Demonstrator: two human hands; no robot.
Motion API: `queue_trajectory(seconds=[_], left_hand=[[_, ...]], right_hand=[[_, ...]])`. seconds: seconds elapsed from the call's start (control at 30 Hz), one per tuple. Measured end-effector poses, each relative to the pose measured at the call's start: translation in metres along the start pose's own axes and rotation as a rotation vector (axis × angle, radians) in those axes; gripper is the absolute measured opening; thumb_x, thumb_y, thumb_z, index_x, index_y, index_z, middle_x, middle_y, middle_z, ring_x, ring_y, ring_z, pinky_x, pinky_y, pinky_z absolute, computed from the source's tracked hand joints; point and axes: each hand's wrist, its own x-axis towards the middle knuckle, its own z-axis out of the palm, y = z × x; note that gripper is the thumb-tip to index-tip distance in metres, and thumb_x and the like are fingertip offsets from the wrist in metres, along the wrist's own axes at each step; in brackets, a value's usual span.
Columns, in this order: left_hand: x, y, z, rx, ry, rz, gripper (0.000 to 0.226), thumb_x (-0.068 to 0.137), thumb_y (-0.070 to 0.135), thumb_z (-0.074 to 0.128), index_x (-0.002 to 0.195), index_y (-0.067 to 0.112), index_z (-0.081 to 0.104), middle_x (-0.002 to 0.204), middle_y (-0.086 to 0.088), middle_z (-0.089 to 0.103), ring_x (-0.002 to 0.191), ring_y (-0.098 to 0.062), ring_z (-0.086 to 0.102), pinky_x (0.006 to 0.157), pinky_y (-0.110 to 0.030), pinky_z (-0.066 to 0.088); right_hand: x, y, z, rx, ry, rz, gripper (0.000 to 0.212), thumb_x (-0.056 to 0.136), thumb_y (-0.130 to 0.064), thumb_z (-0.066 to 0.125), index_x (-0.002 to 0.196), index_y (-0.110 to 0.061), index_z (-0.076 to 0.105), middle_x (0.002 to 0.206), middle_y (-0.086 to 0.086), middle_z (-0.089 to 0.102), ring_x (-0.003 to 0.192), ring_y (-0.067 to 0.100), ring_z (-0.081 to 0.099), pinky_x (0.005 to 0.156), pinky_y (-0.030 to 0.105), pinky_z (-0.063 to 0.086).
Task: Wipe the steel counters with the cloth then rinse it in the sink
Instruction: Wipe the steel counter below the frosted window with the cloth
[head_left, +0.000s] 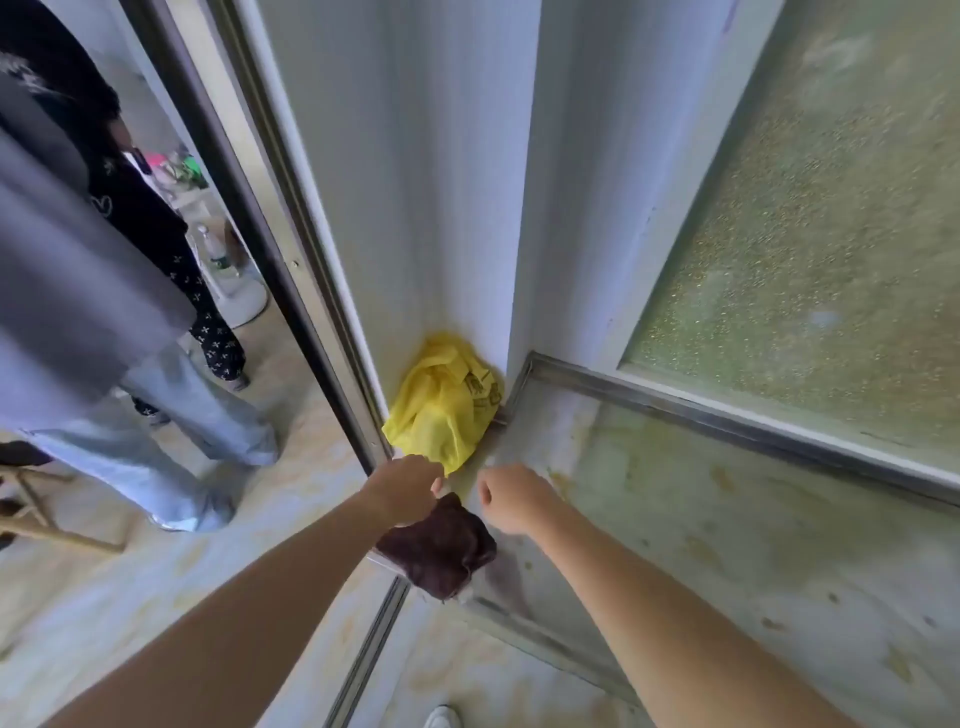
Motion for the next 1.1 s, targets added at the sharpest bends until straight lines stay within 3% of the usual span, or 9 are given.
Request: queue_trajectory(seconds=[0.17,0.27,0.47,0.63,0.77,0.87,0.93,1.0,1.1], left_hand=[[0.018,-0.036,0.060,0.067,-0.070,-0.049,0.034,0.100,0.012,0.039,0.127,0.023,0.057,0.128,-0.002,0.058,0.117,-0.024,0.061,0.092,-0.036,0.052],[0.031,-0.053,0.089,0.005,-0.054,-0.042,0.031,0.097,0.011,0.042,0.123,0.023,0.054,0.128,-0.003,0.054,0.111,-0.024,0.064,0.088,-0.035,0.054],[0.060,-0.055,0.116,-0.032,-0.006,0.111,0.037,0.097,0.007,0.040,0.128,0.022,0.054,0.123,-0.003,0.057,0.108,-0.026,0.062,0.075,-0.029,0.041],[0.083,-0.043,0.130,-0.022,0.035,0.267,0.044,0.093,0.006,0.048,0.135,0.017,0.050,0.117,-0.006,0.064,0.105,-0.026,0.066,0.080,-0.039,0.056],[0.087,-0.027,0.144,0.112,0.140,0.480,0.045,0.083,0.014,0.034,0.115,0.016,0.065,0.114,-0.007,0.065,0.095,-0.024,0.067,0.066,-0.034,0.058],[0.091,-0.010,0.149,0.127,0.196,0.516,0.043,0.085,0.010,0.032,0.116,0.016,0.060,0.123,-0.005,0.058,0.109,-0.024,0.059,0.078,-0.032,0.055],[0.094,0.001,0.150,0.144,0.195,0.484,0.043,0.086,0.005,0.033,0.122,0.015,0.054,0.127,-0.005,0.053,0.119,-0.026,0.053,0.090,-0.036,0.052],[0.095,0.006,0.147,0.081,0.238,0.330,0.040,0.083,0.002,0.044,0.119,0.013,0.056,0.119,-0.006,0.058,0.111,-0.027,0.059,0.087,-0.036,0.053],[0.089,0.001,0.143,0.065,0.328,0.134,0.034,0.084,0.008,0.040,0.109,0.012,0.062,0.101,-0.006,0.063,0.095,-0.027,0.066,0.075,-0.037,0.056]], right_hand=[[0.032,-0.023,0.102,0.025,-0.013,-0.085,0.045,0.096,-0.026,0.053,0.140,-0.032,0.053,0.138,0.006,0.050,0.127,0.029,0.048,0.101,0.041,0.045],[0.049,-0.021,0.159,-0.098,0.058,-0.117,0.057,0.084,-0.044,0.062,0.140,-0.040,0.052,0.146,0.010,0.048,0.128,0.035,0.048,0.093,0.049,0.048],[0.056,0.011,0.184,-0.227,0.250,-0.054,0.051,0.077,-0.039,0.077,0.123,-0.037,0.056,0.123,0.005,0.057,0.102,0.029,0.057,0.066,0.040,0.051],[0.052,0.073,0.165,-0.279,0.424,0.212,0.046,0.089,-0.045,0.070,0.131,-0.031,0.057,0.113,0.011,0.056,0.094,0.033,0.055,0.064,0.042,0.052],[0.056,0.112,0.140,-0.273,0.452,0.471,0.050,0.085,-0.050,0.070,0.123,-0.018,0.063,0.095,0.016,0.059,0.085,0.036,0.057,0.070,0.043,0.047],[0.044,0.123,0.136,-0.230,0.447,0.534,0.043,0.081,-0.039,0.076,0.110,-0.010,0.064,0.081,0.014,0.059,0.073,0.035,0.058,0.062,0.040,0.045],[0.027,0.122,0.145,-0.188,0.452,0.537,0.040,0.082,-0.036,0.074,0.110,-0.009,0.064,0.077,0.012,0.058,0.068,0.034,0.058,0.059,0.039,0.047],[0.008,0.114,0.159,-0.208,0.445,0.469,0.039,0.089,-0.040,0.065,0.115,-0.012,0.064,0.084,0.012,0.059,0.073,0.033,0.059,0.063,0.040,0.048],[-0.002,0.105,0.183,-0.254,0.485,0.317,0.044,0.092,-0.046,0.058,0.123,-0.015,0.062,0.120,0.018,0.060,0.106,0.038,0.058,0.086,0.049,0.047]])
